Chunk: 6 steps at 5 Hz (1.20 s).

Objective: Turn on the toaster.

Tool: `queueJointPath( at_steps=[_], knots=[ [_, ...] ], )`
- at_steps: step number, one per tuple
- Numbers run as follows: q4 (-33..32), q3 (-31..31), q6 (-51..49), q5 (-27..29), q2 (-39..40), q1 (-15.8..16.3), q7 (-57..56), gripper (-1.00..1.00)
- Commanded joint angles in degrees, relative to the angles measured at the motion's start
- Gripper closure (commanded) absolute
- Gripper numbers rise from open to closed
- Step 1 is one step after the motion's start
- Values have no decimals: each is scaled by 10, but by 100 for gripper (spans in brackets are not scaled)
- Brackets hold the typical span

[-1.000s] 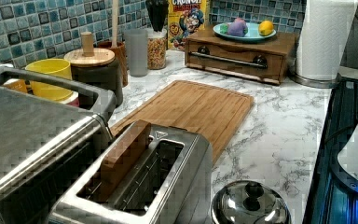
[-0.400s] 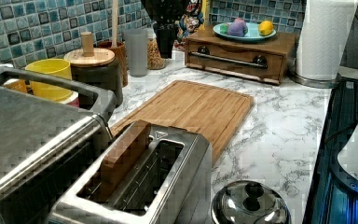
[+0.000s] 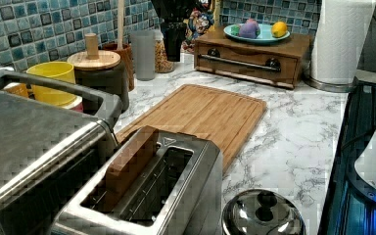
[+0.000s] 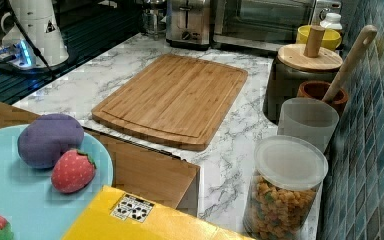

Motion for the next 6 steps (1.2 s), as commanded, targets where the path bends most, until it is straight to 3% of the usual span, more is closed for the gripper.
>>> queueJointPath(
  at_steps=[1, 2, 3, 4, 6],
  knots=[
    [-27, 56, -14, 29, 4, 49, -53, 100],
    [-26, 56, -18, 33, 6, 53, -51, 100],
    [-31, 33, -16, 30, 16, 85, -42, 100],
    [-29, 53, -20, 18, 56, 79, -26, 100],
    [-51, 38, 25, 64, 41, 83, -42, 100]
  ],
)
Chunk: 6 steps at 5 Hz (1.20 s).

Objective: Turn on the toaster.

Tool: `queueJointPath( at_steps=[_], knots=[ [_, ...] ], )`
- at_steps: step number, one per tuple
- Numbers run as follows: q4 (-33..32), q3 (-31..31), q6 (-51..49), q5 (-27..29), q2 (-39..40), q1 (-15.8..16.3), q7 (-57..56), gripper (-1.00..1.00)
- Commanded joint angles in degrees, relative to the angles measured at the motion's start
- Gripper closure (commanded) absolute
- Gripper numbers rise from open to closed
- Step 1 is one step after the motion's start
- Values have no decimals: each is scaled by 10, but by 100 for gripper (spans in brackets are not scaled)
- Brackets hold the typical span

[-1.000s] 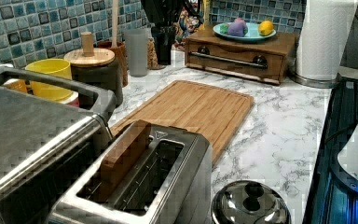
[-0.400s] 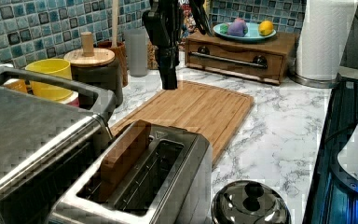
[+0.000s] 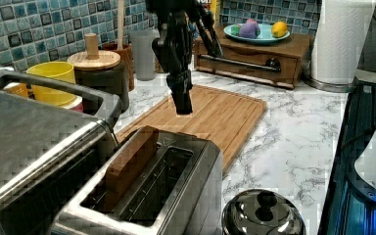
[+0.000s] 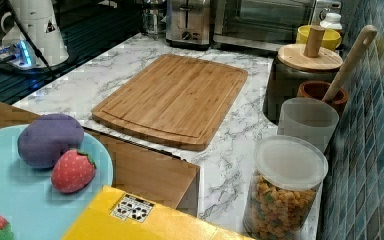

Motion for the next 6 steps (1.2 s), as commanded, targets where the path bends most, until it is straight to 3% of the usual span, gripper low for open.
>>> queueJointPath(
  at_steps=[1, 2, 3, 6],
  knots=[
    [-40, -12, 31, 75, -6, 1, -27, 100],
    [-30, -8, 28, 57, 32, 3, -14, 100],
    [-48, -9, 48, 97, 20, 7, -27, 100],
    [-43, -6, 89, 11, 150, 12, 48, 100]
  ],
)
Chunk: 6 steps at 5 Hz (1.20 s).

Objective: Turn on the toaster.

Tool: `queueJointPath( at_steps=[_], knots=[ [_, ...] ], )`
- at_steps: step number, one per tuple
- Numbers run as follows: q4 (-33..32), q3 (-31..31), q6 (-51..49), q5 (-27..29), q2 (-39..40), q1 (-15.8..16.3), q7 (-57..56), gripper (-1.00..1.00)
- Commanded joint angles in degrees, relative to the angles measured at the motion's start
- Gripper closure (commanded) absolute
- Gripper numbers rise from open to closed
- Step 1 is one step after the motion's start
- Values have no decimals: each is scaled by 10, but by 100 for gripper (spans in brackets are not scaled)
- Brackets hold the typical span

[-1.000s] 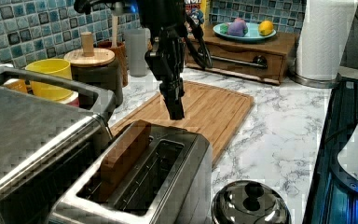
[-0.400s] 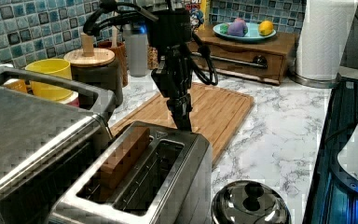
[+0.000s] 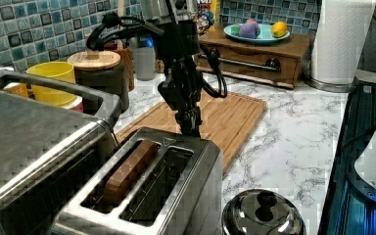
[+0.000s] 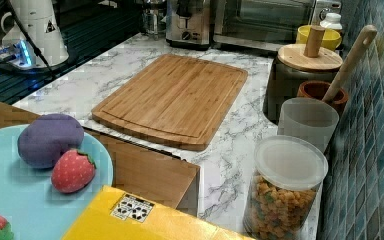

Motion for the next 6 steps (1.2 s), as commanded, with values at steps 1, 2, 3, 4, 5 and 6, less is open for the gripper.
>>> queueJointPath(
  at_steps=[1, 2, 3, 4, 5, 6],
  knots=[
    [-26, 6, 85, -48, 123, 22, 68, 100],
    [-40, -2, 102, -74, 149, 22, 101, 100],
    [-53, -10, 116, -95, 127, 24, 102, 100],
    [-53, -11, 116, -95, 127, 25, 101, 100],
    [-53, -10, 116, -95, 127, 24, 102, 100],
    [-53, -11, 116, -95, 127, 24, 101, 100]
  ],
)
